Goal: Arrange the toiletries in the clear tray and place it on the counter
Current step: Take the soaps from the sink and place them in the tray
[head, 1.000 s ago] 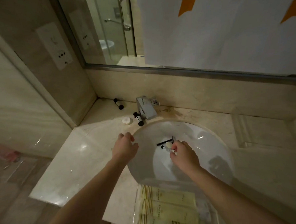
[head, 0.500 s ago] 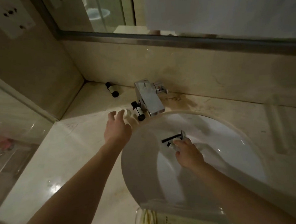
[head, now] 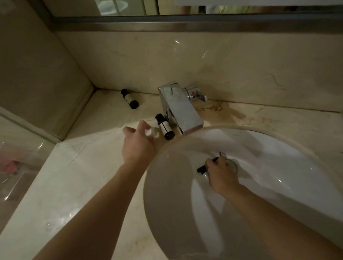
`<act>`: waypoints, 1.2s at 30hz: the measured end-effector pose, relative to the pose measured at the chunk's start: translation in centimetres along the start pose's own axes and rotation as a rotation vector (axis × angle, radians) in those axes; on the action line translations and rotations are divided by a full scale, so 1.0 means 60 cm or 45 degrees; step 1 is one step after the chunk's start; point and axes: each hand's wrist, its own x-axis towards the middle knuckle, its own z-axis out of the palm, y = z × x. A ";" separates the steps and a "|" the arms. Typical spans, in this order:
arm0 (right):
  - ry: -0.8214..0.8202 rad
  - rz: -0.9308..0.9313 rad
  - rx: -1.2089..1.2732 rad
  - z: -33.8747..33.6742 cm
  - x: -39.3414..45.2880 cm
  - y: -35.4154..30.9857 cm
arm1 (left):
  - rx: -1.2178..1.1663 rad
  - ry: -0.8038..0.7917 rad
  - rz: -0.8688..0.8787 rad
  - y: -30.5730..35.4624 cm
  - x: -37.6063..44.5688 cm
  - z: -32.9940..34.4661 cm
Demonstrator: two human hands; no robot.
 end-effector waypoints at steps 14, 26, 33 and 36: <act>0.066 0.378 1.753 -0.050 -0.044 -0.003 | 0.183 0.023 0.063 -0.002 -0.037 -0.027; -0.075 0.235 2.038 -0.144 -0.177 -0.028 | -0.351 -0.126 0.125 0.038 -0.182 -0.061; -0.002 0.211 2.026 -0.168 -0.252 -0.051 | -0.642 -0.398 0.100 0.048 -0.273 -0.082; 0.017 0.250 2.052 -0.172 -0.291 -0.058 | -0.752 -0.449 0.001 0.039 -0.306 -0.087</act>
